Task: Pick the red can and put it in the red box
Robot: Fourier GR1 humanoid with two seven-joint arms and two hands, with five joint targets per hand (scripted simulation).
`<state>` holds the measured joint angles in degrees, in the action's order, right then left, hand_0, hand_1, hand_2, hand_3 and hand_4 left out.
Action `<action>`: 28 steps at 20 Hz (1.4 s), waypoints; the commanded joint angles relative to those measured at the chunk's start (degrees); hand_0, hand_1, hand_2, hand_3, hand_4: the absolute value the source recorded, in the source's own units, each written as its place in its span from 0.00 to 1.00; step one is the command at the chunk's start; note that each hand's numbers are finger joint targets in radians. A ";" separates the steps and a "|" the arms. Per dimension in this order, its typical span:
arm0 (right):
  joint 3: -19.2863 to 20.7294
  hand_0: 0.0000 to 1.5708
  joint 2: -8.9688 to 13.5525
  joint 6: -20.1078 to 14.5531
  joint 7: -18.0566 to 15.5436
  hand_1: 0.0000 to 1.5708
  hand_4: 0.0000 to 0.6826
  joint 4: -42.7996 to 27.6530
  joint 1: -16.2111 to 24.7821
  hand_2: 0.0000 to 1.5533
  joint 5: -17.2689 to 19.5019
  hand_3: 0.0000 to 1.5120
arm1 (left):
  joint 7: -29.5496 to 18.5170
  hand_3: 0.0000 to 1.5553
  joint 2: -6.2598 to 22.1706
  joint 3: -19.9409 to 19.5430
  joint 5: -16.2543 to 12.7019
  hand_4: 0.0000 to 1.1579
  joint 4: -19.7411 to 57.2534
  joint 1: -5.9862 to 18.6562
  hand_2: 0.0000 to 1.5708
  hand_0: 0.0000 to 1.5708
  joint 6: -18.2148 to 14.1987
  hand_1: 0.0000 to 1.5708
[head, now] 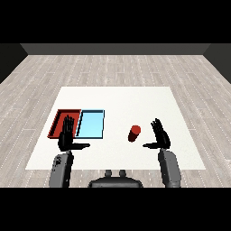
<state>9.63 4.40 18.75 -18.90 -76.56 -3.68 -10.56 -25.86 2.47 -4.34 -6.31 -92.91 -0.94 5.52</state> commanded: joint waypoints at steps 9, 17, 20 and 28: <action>-5.21 0.00 -4.21 -3.61 -0.30 0.00 0.00 -0.19 1.68 0.00 -0.16 0.00 | -0.60 0.00 0.81 -1.11 -1.44 0.00 2.99 2.85 0.00 0.00 1.30 0.00; -5.43 0.00 -3.27 -2.38 -1.59 0.00 0.00 5.23 -0.51 0.00 -2.18 0.00 | -0.97 0.00 -0.53 0.62 0.24 0.00 1.22 -0.43 0.00 0.00 0.12 0.00; -4.85 0.00 -3.23 -3.03 -3.43 0.00 0.00 10.75 -4.19 0.00 -1.98 0.00 | 3.31 0.00 -1.44 1.55 0.03 0.00 0.02 3.88 0.00 0.00 -1.97 0.00; -9.28 0.00 -4.38 -9.66 -2.23 0.00 0.00 13.68 -9.83 0.00 -2.33 0.00 | -0.05 0.00 -1.98 2.36 1.43 0.00 1.01 1.87 0.00 0.00 -1.95 0.00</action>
<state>2.03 0.35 11.93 -21.65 -64.24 -10.87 -12.95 -25.89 1.67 -3.07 -6.60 -92.78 -0.08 5.60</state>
